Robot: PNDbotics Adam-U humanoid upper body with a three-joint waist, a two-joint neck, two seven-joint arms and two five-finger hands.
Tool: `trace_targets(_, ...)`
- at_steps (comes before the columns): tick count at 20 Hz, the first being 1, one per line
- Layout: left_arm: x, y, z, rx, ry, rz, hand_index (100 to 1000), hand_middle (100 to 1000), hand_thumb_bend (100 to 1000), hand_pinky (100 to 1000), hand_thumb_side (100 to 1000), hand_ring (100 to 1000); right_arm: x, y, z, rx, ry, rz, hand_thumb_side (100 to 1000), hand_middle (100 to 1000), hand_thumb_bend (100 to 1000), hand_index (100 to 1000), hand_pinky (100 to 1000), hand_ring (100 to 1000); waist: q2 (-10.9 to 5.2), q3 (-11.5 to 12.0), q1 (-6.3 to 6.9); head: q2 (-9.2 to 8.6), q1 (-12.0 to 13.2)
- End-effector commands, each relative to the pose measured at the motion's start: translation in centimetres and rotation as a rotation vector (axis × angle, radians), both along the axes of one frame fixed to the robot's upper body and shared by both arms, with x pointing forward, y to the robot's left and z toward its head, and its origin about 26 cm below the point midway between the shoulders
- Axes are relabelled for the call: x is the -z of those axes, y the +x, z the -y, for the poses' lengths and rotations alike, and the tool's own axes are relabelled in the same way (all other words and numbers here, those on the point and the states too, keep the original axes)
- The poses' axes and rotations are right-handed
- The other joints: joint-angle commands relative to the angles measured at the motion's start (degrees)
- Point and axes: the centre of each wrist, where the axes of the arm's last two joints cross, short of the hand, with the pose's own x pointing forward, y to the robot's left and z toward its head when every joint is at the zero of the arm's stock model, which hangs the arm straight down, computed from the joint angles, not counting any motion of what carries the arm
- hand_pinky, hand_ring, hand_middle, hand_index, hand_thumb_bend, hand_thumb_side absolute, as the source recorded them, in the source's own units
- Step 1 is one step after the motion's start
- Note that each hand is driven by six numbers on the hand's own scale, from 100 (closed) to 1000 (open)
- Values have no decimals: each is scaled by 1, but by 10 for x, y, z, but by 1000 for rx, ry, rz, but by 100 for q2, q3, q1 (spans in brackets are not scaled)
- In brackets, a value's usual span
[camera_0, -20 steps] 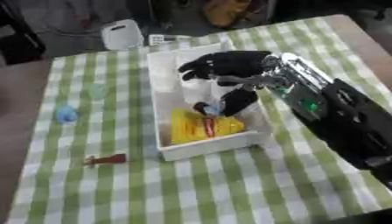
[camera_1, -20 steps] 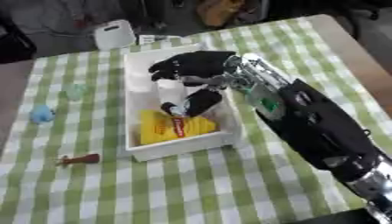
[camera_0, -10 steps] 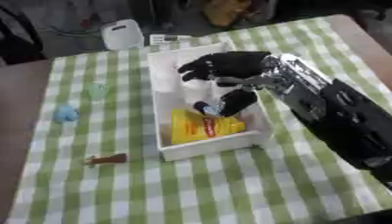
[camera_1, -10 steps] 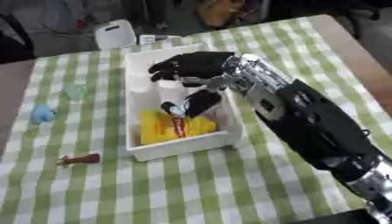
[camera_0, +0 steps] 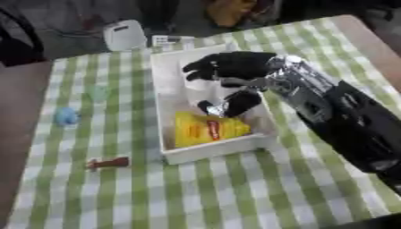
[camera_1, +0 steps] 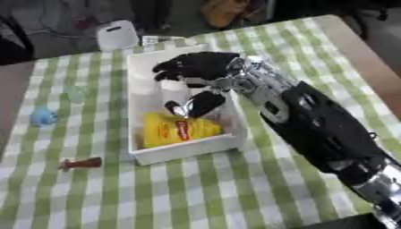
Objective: Pick up objects on the table and place them in the box.
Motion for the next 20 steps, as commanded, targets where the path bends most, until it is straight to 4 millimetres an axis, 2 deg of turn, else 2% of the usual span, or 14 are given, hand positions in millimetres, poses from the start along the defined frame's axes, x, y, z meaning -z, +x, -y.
trace_targets(1,-6,-1,-4,-10,0,23,768,708,100,777,799,1000,-16,-3,0,22,24,93,464,985,100,1000,981,969,-192,-6,33,-46,-13)
trace_targets(2,-6,-1,-4,-10,-1,22,768,708,100,777,798,1000,-17,-4,0,27,35,112,374,963,100,1000,957,943,-200,-21,28,-48,-18)
trace_targets(3,-6,-1,-4,-11,-1,22,768,708,100,777,799,1000,-18,-5,-1,33,47,132,358,960,100,1000,952,939,-205,-35,24,-51,-22)
trace_targets(4,-5,-1,-4,-12,-1,22,768,708,100,777,800,1000,-18,-6,-1,40,59,152,278,941,100,1000,930,918,-210,-51,21,-52,-27)
trace_targets(7,-5,-1,-4,-14,-2,21,768,708,100,777,800,1000,-17,-8,-1,55,86,199,278,941,100,1000,930,918,-217,-71,14,-50,-38)
trace_targets(8,-5,-1,-4,-15,-2,21,768,709,100,776,811,1000,-17,-8,-1,59,95,211,182,905,100,1000,877,870,-221,-84,11,-47,-34)
trace_targets(9,-5,-1,-5,-19,-2,20,768,709,100,776,811,1000,-20,-9,-1,64,118,231,182,905,100,1000,877,870,-231,-113,1,-40,-23)
trace_targets(10,-5,-1,-5,-23,-2,18,766,714,100,776,811,1000,-22,-12,0,68,141,249,132,876,100,981,843,837,-240,-134,-8,-34,-16)
trace_targets(13,-4,-1,-7,-53,-8,7,766,718,100,776,832,1000,-30,-24,1,64,234,307,121,865,100,964,826,822,-271,-241,-44,-10,67)
trace_targets(14,-4,-1,-8,-59,-9,5,766,730,100,776,837,1000,-31,-29,0,60,262,319,135,828,100,926,773,776,-275,-266,-50,-1,96)
trace_targets(18,-4,0,-14,-116,-22,-6,766,752,100,778,841,1000,-26,-49,0,30,419,351,275,769,100,862,695,710,-307,-509,-65,46,481)
trace_targets(20,-5,1,-16,-144,-28,-6,767,762,100,778,839,1000,-24,-60,3,9,477,364,299,754,100,849,678,693,-316,-620,-69,66,669)
